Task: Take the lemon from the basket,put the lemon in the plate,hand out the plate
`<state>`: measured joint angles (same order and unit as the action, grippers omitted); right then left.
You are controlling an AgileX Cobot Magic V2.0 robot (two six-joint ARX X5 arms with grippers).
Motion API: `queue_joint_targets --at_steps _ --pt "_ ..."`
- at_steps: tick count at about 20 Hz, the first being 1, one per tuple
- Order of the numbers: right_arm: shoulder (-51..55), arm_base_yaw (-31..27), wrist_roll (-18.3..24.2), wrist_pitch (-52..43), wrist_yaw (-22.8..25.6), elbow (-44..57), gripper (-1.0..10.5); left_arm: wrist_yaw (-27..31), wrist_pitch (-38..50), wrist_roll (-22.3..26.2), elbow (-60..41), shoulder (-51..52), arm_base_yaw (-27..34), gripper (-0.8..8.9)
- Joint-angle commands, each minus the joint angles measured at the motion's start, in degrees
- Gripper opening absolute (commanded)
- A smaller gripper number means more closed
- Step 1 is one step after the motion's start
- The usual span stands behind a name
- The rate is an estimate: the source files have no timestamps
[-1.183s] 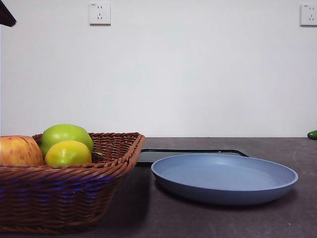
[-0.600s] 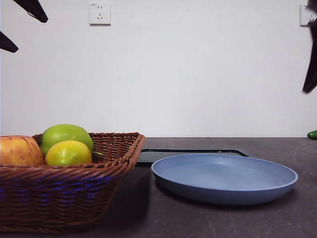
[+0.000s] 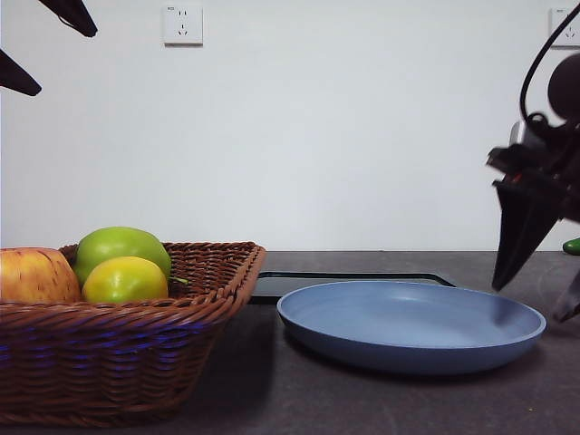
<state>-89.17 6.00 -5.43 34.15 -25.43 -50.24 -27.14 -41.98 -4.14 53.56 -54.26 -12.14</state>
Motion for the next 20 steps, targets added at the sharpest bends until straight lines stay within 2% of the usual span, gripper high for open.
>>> queue_joint_targets --at_steps 1,6,10,14,20 --pt "-2.67 0.31 -0.87 -1.22 -0.20 -0.87 3.0 0.11 0.35 -0.42 1.03 -0.35 -0.28 4.28" --pt "-4.70 1.73 -1.20 -3.15 -0.17 -0.87 1.8 0.11 0.28 -0.46 1.03 -0.35 -0.28 4.28" --pt "-4.70 2.01 -1.57 -3.41 -0.15 -0.87 0.0 0.09 0.20 -0.63 1.03 -0.35 -0.28 4.28" --pt "-4.04 1.88 -2.03 -2.34 -0.17 -0.87 0.0 0.11 -1.18 -0.92 1.03 -0.35 -0.28 4.28" --pt "3.89 1.90 -2.71 1.60 -1.79 -0.90 0.0 1.49 -5.33 -7.50 1.03 -0.63 -3.26 4.28"
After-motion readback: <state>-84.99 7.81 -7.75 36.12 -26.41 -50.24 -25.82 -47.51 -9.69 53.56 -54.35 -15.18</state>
